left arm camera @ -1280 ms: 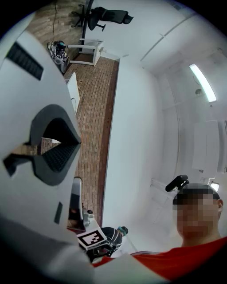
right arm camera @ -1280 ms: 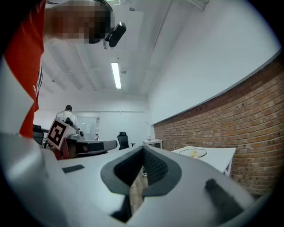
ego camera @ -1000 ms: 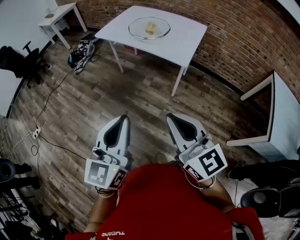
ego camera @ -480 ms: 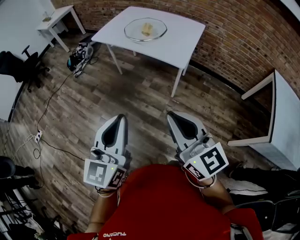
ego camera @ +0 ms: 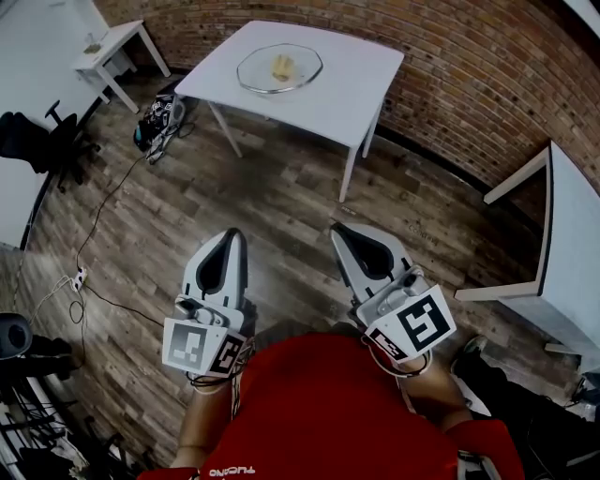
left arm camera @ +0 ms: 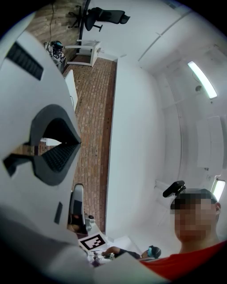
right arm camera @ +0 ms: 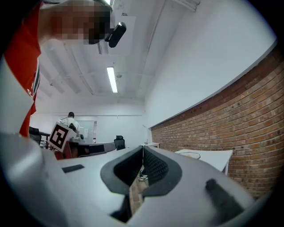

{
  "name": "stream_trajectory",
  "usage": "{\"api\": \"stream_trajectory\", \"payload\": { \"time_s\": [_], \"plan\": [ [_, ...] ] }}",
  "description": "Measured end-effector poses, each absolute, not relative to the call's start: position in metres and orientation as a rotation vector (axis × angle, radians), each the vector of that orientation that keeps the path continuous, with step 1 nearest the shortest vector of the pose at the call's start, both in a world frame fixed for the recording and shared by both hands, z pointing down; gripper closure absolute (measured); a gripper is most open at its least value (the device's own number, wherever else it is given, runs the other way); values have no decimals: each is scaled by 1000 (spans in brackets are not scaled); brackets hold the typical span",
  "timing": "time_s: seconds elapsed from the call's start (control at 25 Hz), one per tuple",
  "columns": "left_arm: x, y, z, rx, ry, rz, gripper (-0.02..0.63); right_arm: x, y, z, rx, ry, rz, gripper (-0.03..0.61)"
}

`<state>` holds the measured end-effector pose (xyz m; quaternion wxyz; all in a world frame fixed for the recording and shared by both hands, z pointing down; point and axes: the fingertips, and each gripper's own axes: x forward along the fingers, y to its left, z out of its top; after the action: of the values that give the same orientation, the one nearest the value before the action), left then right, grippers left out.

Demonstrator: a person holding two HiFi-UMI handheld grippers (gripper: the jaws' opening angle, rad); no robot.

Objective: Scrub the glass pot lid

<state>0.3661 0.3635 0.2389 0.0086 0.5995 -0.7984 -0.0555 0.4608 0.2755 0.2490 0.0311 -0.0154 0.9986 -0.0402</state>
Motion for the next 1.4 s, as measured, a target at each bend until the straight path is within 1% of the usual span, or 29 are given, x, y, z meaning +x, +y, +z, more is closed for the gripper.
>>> {"api": "stream_trajectory", "payload": {
  "time_s": [0.36,0.72,0.88,1.4],
  "plan": [
    [365,344,234,1840,-2530,-167,597,458,257,247,17,3091,-93,549],
    [320,322,237,1838,-2538,-188,597,414,235,254,8,3106,-77,549],
    [282,305,239,1844,-2530,-185,597,376,215,255,-18,3115,-76,549],
    [112,261,228,1933,-2482,-196,597,213,168,247,-151,3133,-56,549]
  ]
}}
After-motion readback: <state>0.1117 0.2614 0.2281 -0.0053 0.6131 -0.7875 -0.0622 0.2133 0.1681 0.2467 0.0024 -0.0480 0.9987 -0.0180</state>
